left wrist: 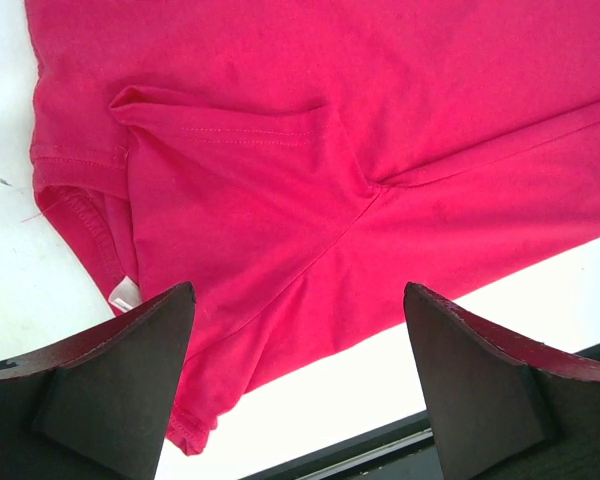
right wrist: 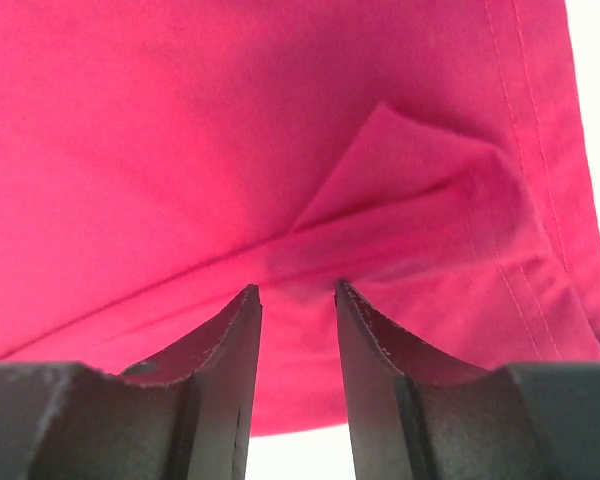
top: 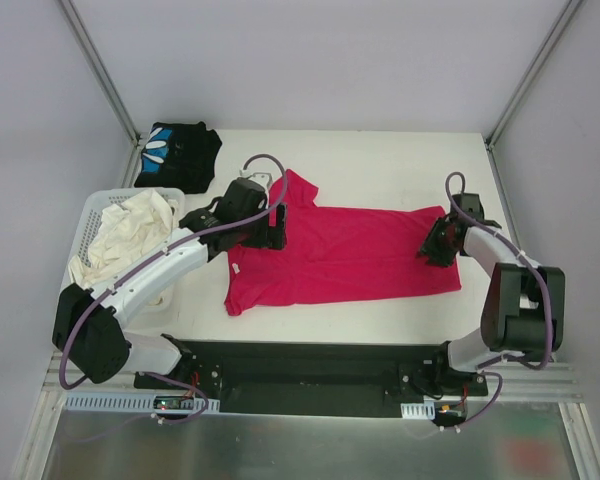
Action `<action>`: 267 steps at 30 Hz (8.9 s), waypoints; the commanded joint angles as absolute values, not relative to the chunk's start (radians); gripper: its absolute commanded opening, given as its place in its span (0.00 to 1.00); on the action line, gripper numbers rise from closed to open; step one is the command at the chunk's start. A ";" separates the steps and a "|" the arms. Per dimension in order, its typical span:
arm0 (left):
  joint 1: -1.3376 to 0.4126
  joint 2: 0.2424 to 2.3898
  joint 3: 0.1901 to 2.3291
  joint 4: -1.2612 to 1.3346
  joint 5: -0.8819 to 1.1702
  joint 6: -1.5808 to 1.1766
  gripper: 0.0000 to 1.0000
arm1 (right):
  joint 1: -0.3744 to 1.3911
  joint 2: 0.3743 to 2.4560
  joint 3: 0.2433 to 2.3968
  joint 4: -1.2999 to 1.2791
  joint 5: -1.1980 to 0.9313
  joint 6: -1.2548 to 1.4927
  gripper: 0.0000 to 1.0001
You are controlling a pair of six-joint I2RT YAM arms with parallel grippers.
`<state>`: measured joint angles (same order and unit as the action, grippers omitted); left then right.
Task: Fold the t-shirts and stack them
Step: Grap the side of the flattened tshirt furthest away from the robot with both arms
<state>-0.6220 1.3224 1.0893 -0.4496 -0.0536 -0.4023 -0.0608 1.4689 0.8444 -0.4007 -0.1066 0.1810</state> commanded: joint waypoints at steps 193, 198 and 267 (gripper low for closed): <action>-0.388 2.333 2.052 -0.425 0.185 -0.080 0.73 | -0.187 1.947 1.371 -0.477 -0.084 0.164 0.01; -0.387 2.365 2.131 -0.423 0.199 -0.045 0.74 | -0.186 1.941 1.355 -0.471 -0.089 0.158 0.01; -0.405 2.562 2.373 -0.502 0.074 0.155 0.54 | -0.192 1.911 1.365 -0.476 -0.117 0.144 0.01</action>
